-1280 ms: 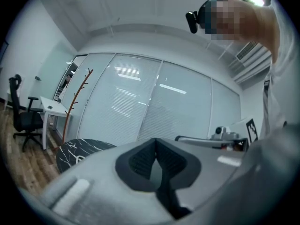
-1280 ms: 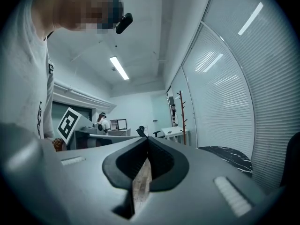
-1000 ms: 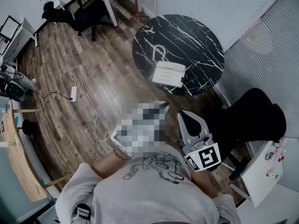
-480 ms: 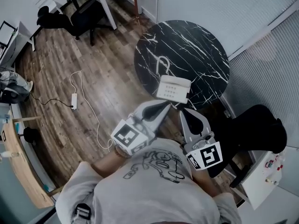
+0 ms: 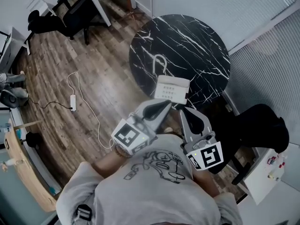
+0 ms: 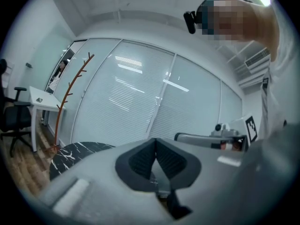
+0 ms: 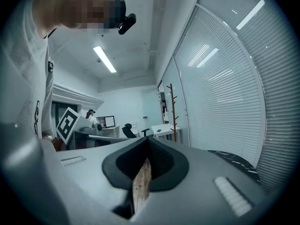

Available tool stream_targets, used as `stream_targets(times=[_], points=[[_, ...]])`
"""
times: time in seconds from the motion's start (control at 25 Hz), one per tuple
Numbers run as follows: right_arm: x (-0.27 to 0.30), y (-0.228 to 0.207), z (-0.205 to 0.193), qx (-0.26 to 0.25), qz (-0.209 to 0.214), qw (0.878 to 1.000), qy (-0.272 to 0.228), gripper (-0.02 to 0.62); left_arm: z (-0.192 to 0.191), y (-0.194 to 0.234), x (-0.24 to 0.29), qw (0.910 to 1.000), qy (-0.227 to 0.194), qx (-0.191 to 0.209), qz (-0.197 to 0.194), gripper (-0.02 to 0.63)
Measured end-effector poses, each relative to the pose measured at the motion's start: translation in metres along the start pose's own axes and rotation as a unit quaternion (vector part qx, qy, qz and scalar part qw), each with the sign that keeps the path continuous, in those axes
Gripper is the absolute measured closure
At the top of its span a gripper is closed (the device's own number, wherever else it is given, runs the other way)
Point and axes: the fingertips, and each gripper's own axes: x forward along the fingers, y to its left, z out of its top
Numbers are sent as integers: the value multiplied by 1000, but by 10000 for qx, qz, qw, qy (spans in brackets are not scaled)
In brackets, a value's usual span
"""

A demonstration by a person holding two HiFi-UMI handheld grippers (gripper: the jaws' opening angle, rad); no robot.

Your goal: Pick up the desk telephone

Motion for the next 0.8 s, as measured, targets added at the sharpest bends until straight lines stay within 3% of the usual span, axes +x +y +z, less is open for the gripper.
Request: stream_targets(times=[0.52,0.8], points=[[1,-39,-24,79,35,9996,282,586,-25,1,34,9998,202,-6,-2,596],[9,-70,-63,204,-92,9980,593,518,-66,34,44,9979,589,-104,241,532]])
